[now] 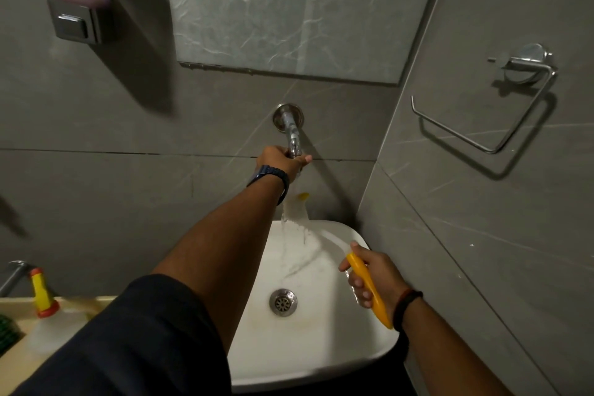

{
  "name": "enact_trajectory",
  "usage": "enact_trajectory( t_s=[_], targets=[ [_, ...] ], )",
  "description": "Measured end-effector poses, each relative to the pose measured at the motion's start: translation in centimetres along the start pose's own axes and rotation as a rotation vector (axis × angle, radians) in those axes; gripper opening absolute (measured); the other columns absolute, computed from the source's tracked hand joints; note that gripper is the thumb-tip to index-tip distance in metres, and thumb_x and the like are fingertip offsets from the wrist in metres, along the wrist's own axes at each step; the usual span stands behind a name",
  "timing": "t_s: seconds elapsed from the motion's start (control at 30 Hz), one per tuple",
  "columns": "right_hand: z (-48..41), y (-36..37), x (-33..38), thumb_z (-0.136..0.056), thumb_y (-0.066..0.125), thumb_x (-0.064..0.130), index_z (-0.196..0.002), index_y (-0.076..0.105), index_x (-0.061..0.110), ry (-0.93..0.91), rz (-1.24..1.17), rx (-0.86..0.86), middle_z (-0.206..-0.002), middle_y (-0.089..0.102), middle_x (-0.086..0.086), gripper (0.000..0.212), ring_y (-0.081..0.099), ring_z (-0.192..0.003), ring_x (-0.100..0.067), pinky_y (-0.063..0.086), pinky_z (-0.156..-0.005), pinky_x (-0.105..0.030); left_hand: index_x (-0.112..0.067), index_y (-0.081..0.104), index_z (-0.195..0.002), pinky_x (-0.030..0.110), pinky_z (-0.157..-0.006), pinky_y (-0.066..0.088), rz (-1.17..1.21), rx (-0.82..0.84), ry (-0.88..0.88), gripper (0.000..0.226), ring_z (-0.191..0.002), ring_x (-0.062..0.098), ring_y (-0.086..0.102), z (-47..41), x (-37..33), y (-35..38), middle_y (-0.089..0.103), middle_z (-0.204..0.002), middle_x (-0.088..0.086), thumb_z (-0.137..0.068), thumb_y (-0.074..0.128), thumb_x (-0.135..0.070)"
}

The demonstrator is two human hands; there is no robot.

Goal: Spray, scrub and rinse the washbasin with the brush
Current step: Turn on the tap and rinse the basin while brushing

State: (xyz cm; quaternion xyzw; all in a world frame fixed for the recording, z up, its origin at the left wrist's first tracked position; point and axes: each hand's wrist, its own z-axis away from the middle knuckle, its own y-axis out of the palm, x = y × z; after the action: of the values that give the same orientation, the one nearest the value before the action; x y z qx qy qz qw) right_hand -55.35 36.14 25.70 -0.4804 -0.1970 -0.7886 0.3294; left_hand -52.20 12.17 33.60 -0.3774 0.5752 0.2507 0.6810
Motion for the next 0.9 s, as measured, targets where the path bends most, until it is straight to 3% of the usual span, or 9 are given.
enact_trajectory(
  t_s=[0.1,0.2,0.33,0.43,0.57,0.67,0.73,0.8,0.9],
  targets=[
    [0.2,-0.3,0.5,-0.094,0.043,0.047,-0.072,0.061,0.008,0.003,-0.015,0.012,-0.043,0.045,-0.003,0.049,0.034,-0.032,-0.013,0.03,-0.034,-0.018,-0.014,0.067,-0.086,0.028,-0.06,0.045,0.0,0.0,-0.007,0.031,-0.072,0.017,0.062,0.0,0.0,0.1,0.068,-0.08,0.003,-0.072,0.077,-0.04],
    [0.1,0.3,0.9,-0.09,0.053,0.045,-0.065,0.058,0.01,-0.189,0.157,-0.121,-0.041,0.044,0.0,0.043,0.033,-0.033,-0.015,0.028,-0.037,-0.018,-0.017,0.065,-0.083,0.027,-0.058,0.043,0.004,-0.001,-0.011,0.028,-0.075,0.017,0.061,0.1,-0.1,0.2,0.068,-0.082,0.003,-0.073,0.077,-0.04],
    [0.0,0.7,1.0,-0.088,0.056,0.048,-0.057,0.046,0.02,-0.669,0.899,-0.352,-0.047,0.047,0.004,0.043,0.047,-0.048,-0.022,0.035,-0.047,-0.027,-0.017,0.064,-0.082,0.027,-0.054,0.039,0.024,-0.009,-0.027,0.028,-0.074,0.017,0.06,0.1,0.0,0.3,0.066,-0.082,0.003,-0.072,0.077,-0.039],
    [0.0,0.8,0.6,-0.086,0.062,0.046,-0.071,0.059,0.022,-0.901,1.362,-0.446,-0.054,0.061,-0.004,0.028,0.058,-0.048,-0.031,0.04,-0.045,-0.029,-0.015,0.065,-0.084,0.027,-0.055,0.04,0.034,-0.012,-0.027,0.029,-0.074,0.017,0.061,0.1,0.1,0.4,0.067,-0.081,0.003,-0.072,0.078,-0.038],
    [-0.2,1.2,-0.2,-0.072,0.075,0.043,-0.07,0.067,0.017,-1.04,1.602,-0.587,-0.046,0.057,-0.004,0.028,0.055,-0.033,-0.024,0.039,-0.033,-0.022,-0.014,0.066,-0.087,0.027,-0.058,0.042,0.028,0.001,-0.019,0.031,-0.076,0.018,0.062,0.0,0.2,0.4,0.068,-0.082,0.004,-0.072,0.078,-0.038],
    [-0.4,1.8,-0.2,-0.085,0.059,0.049,-0.075,0.064,0.016,-0.889,1.329,-0.574,-0.055,0.062,-0.005,0.035,0.059,-0.049,-0.029,0.037,-0.045,-0.026,-0.014,0.066,-0.087,0.026,-0.056,0.041,0.003,0.0,-0.016,0.033,-0.072,0.016,0.061,-0.1,0.1,0.3,0.068,-0.081,0.003,-0.071,0.078,-0.04],
    [-0.7,2.4,0.2,-0.089,0.056,0.047,-0.063,0.056,0.016,-0.585,0.784,-0.439,-0.047,0.053,0.001,0.04,0.049,-0.047,-0.025,0.034,-0.045,-0.025,-0.014,0.067,-0.085,0.027,-0.055,0.041,-0.024,-0.004,-0.01,0.033,-0.068,0.015,0.059,-0.2,0.1,0.2,0.067,-0.078,0.003,-0.07,0.078,-0.041],
    [-0.8,2.6,0.9,-0.089,0.056,0.045,-0.064,0.059,0.01,-0.255,0.208,-0.291,-0.04,0.046,0.003,0.043,0.038,-0.036,-0.016,0.03,-0.038,-0.021,-0.014,0.067,-0.084,0.027,-0.054,0.041,-0.037,-0.008,-0.008,0.033,-0.064,0.014,0.058,-0.2,0.1,0.2,0.067,-0.076,0.002,-0.07,0.079,-0.041],
    [-0.7,1.8,1.2,-0.093,0.049,0.045,-0.077,0.061,0.005,0.008,-0.012,-0.086,-0.043,0.047,0.0,0.045,0.033,-0.031,-0.011,0.026,-0.033,-0.016,-0.014,0.067,-0.084,0.027,-0.056,0.042,-0.042,0.0,-0.008,0.032,-0.066,0.014,0.059,-0.3,0.1,0.1,0.067,-0.077,0.002,-0.071,0.079,-0.041]
  ],
)
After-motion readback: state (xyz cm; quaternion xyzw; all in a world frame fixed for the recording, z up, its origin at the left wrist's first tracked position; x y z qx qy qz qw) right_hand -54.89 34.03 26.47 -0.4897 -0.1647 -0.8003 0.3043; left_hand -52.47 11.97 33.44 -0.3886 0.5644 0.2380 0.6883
